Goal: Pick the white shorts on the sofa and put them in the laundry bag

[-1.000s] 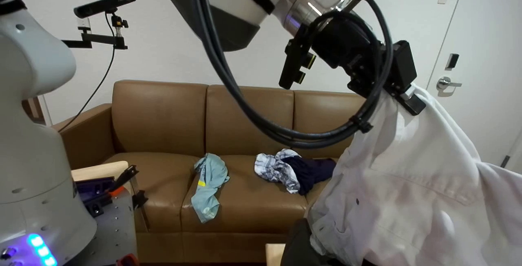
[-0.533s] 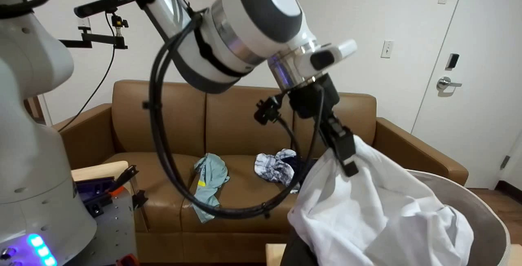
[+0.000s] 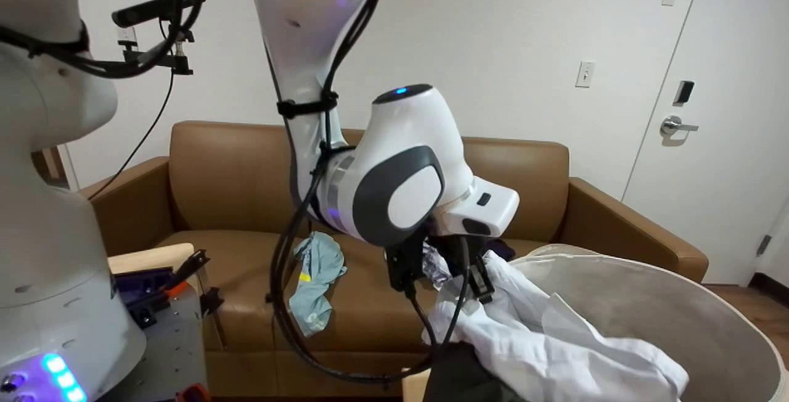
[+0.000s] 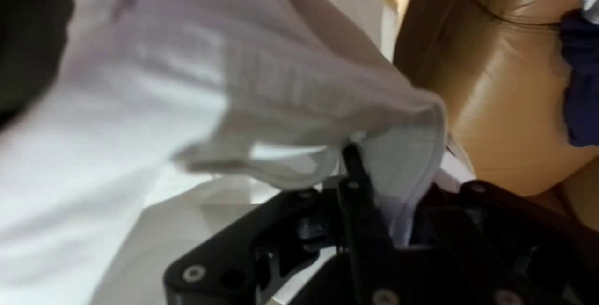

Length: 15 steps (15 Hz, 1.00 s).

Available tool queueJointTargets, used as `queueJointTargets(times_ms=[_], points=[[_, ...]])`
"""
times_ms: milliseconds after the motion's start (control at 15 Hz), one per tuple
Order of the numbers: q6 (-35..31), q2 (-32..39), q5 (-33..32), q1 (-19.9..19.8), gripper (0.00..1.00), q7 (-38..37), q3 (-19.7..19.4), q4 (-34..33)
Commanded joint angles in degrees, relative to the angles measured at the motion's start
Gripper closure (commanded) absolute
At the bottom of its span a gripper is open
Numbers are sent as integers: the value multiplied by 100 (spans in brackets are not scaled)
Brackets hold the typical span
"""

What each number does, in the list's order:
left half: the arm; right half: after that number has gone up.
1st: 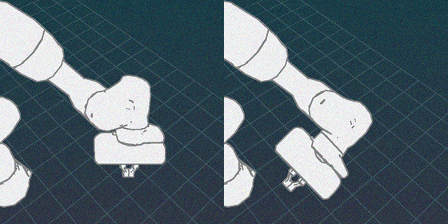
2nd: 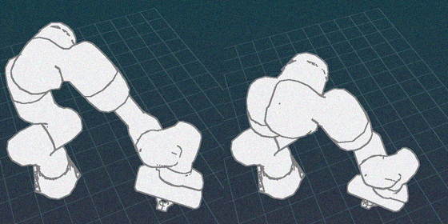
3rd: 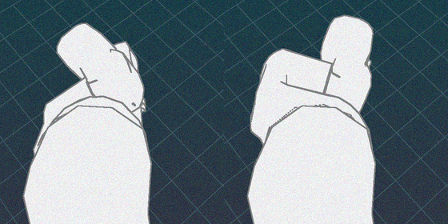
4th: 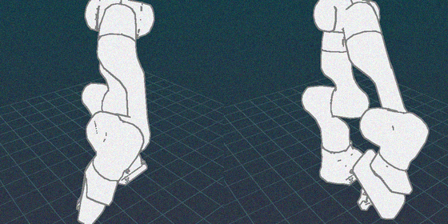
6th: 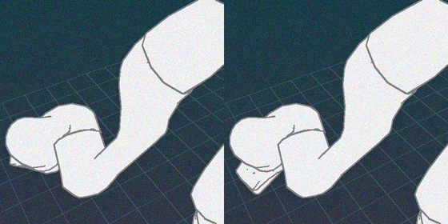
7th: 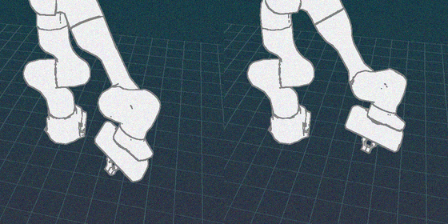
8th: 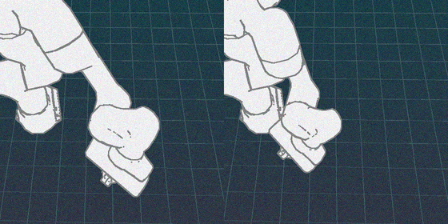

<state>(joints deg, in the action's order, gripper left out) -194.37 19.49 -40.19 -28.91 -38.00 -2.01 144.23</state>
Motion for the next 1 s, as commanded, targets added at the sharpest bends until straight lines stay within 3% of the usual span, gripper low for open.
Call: queueJointTargets(times_ms=[0,200,267,467,733,800,933], points=[[-355,676,-1365,-1535,98,-522,1506,-395],[429,915,-2741,-2853,98,-1012,2827,-572],[787,983,-2772,-3297,98,-870,3266,-564],[1964,1121,-1790,-4624,98,-35,4577,-488],[3358,861,-509,-5764,98,792,5666,-1004],[3767,954,-203,-6024,67,1166,5945,-1260],[4536,1008,278,-6364,60,1777,6337,-1794]])
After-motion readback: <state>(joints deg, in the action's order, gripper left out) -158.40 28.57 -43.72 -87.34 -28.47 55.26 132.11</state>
